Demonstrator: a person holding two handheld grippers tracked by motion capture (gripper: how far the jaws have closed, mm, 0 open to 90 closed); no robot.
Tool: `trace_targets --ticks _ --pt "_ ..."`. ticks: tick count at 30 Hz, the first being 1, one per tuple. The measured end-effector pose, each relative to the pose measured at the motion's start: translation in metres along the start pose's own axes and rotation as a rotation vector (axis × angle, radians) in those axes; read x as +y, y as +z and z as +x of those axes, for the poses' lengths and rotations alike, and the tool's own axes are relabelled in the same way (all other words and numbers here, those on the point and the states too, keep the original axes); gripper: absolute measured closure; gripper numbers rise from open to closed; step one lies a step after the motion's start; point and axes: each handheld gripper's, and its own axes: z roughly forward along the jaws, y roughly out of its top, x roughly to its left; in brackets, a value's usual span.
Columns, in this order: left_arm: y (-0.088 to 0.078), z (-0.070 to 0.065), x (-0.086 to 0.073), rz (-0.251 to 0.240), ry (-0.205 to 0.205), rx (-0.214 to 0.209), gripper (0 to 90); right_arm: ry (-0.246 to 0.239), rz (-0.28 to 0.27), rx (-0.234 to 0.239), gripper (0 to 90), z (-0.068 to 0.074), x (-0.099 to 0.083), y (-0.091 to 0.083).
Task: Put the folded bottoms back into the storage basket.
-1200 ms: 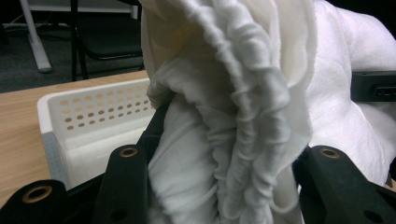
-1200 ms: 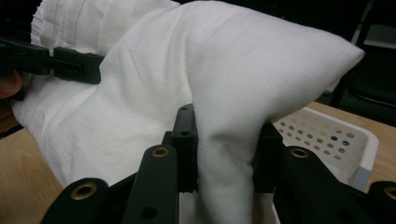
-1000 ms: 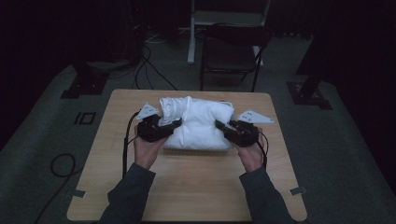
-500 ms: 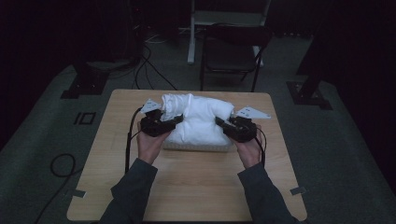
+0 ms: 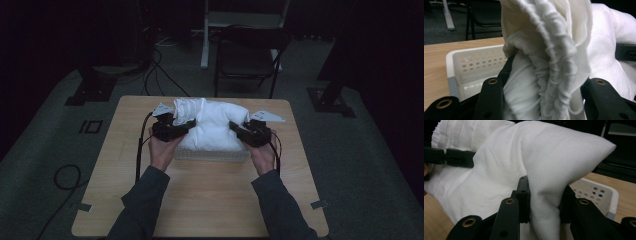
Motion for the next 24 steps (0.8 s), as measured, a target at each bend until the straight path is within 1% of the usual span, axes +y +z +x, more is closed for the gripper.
trace_targets --ticks 4,6,10,12,20,22,24 --pt "0.004 0.0 0.002 0.005 -0.001 0.007 52.0 0.008 0.004 -0.009 70.0 -0.003 0.001 0.003" --pt "0.006 0.0 0.002 0.004 -0.013 0.005 52.0 0.007 0.007 -0.015 70.0 -0.005 0.001 0.004" --pt "0.01 0.002 0.003 0.0 -0.031 0.008 52.0 -0.007 0.01 -0.04 70.0 -0.004 0.003 0.007" --pt "0.012 0.003 0.002 0.0 -0.041 0.008 52.0 -0.004 0.009 -0.044 70.0 -0.006 0.004 0.008" --pt "0.021 0.008 0.001 0.007 -0.061 0.016 52.0 0.001 0.028 -0.055 70.1 -0.01 0.005 0.016" --pt "0.023 0.01 0.001 0.012 -0.068 0.015 52.1 0.003 0.034 -0.056 70.1 -0.012 0.005 0.019" --pt "0.026 0.011 0.001 0.026 -0.071 0.016 52.0 0.005 0.039 -0.059 70.1 -0.013 0.005 0.021"
